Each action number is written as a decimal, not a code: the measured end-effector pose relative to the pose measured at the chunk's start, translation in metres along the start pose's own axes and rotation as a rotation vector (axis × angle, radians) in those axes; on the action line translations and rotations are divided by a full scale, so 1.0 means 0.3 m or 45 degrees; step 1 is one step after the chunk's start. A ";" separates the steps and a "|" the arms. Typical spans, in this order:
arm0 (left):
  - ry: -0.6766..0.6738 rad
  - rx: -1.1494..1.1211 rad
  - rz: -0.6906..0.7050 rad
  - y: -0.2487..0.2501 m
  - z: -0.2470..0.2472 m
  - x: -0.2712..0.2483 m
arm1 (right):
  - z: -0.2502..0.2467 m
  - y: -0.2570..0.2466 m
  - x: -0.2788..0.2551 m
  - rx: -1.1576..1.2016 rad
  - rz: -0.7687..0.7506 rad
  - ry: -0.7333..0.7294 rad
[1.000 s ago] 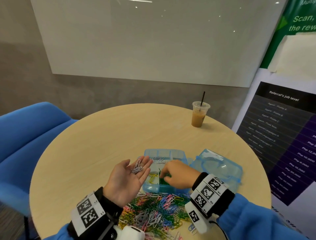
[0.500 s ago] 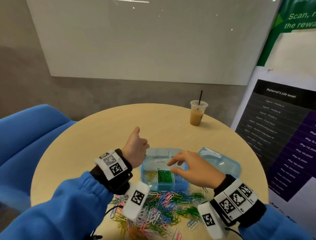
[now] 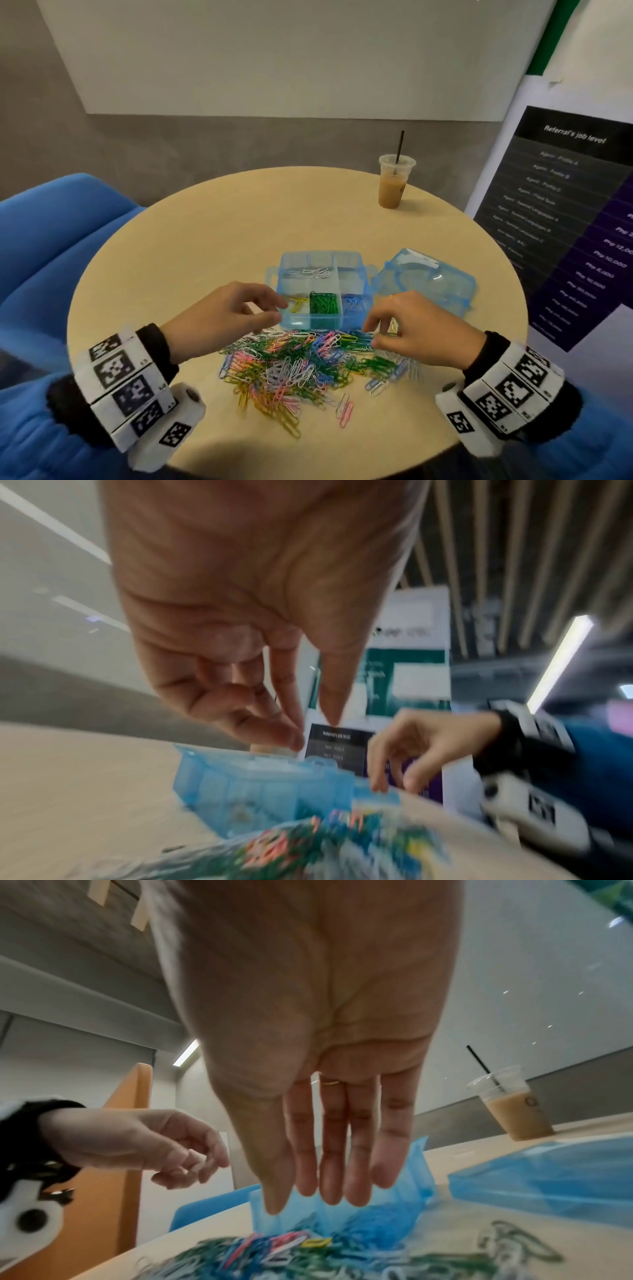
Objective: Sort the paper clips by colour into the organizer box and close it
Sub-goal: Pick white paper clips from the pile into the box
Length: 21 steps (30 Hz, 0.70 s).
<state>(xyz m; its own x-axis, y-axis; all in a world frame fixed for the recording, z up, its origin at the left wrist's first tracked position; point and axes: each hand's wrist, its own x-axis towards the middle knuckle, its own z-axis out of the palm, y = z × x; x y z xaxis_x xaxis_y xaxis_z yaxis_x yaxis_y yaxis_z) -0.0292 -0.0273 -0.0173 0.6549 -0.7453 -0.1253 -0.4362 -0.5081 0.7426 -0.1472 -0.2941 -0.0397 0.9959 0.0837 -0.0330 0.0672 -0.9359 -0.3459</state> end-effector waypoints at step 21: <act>-0.076 0.839 -0.044 -0.022 0.209 0.024 | 0.009 0.088 -0.078 -0.141 0.561 -0.207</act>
<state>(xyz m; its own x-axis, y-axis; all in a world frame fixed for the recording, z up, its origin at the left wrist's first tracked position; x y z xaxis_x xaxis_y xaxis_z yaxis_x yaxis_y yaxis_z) -0.0603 -0.0562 -0.0643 0.6484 -0.7367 -0.1919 -0.7141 -0.6759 0.1820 -0.1690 -0.3198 -0.0506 0.9094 -0.2845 -0.3033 -0.3441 -0.9244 -0.1646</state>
